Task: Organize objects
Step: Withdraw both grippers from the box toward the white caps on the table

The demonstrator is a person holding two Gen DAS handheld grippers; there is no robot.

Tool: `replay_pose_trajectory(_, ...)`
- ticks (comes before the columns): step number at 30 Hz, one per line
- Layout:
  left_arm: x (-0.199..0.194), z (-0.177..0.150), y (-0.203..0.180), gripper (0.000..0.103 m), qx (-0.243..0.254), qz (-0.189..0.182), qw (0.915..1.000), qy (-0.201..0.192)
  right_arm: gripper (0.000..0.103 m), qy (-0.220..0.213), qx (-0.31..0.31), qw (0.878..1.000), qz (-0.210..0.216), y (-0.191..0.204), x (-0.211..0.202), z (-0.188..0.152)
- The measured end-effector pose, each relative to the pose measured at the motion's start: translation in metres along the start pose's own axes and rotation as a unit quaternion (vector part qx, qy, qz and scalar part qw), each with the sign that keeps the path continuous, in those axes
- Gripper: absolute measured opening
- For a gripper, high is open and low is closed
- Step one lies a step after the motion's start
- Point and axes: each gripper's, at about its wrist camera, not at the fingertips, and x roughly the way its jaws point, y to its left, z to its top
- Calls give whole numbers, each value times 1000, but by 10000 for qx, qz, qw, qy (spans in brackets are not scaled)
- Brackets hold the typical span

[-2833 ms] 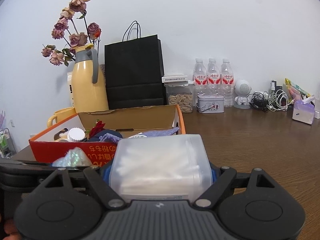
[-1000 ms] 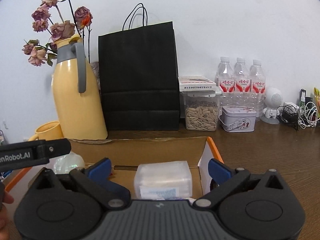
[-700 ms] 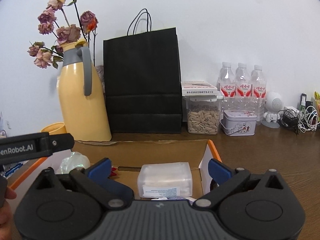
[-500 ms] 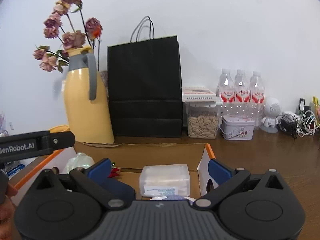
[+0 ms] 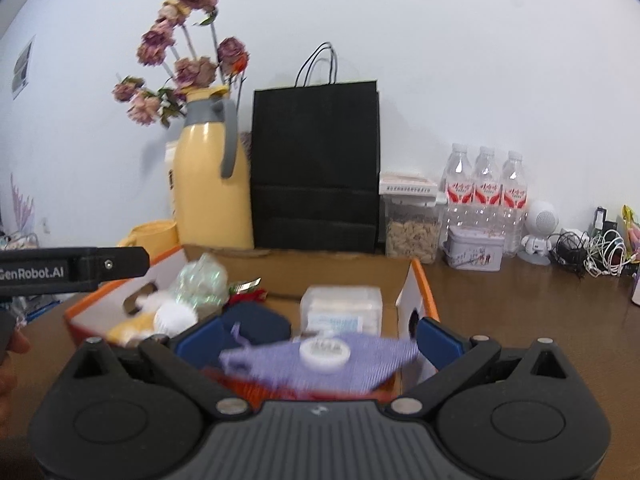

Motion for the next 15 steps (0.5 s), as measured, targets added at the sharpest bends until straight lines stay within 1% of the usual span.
replay_pose_trajectory(10,-20,-42,16,103,246,90,9973,687,103,616,-76,9977,277,11,-21,-37)
replay_pose_trajectory(15,-27,-55,25,103,284,162,9953,916,103,767,-61,9965,337,15,-26,-47)
